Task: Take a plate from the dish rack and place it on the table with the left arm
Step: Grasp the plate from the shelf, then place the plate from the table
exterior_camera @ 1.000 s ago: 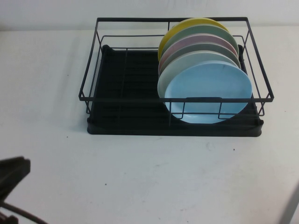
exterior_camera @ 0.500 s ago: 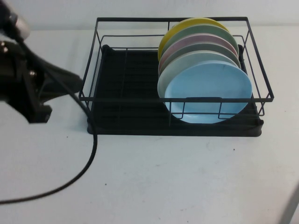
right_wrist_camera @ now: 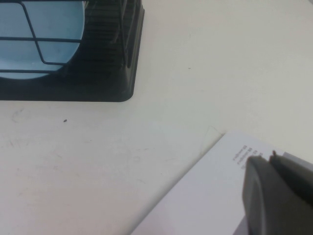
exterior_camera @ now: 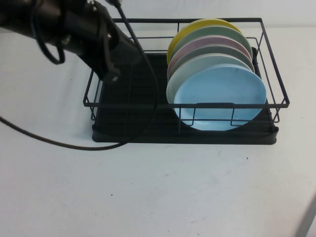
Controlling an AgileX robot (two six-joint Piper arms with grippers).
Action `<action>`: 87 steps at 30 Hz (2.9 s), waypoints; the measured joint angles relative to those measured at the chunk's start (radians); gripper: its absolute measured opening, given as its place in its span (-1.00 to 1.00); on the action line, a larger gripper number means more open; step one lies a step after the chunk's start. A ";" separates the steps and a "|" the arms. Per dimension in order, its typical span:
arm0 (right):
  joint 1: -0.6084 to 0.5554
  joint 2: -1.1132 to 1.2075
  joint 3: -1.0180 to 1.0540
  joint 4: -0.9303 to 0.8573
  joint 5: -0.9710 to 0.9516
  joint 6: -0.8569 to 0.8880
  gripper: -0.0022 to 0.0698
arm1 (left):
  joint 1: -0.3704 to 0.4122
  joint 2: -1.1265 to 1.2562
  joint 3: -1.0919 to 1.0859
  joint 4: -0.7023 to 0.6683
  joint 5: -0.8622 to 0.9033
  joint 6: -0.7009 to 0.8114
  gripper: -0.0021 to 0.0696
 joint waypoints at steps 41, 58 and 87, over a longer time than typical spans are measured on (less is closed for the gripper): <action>0.000 0.000 0.000 0.000 0.000 0.000 -0.99 | -0.284 0.451 -0.184 0.085 -0.409 -0.017 -0.62; 0.000 0.000 0.000 0.000 0.000 0.000 -0.99 | -0.262 0.125 -0.312 0.180 -0.121 -0.426 -0.73; 0.000 0.000 0.000 0.000 0.000 0.000 -0.99 | -0.084 0.094 0.684 -0.190 -0.349 -0.581 -0.73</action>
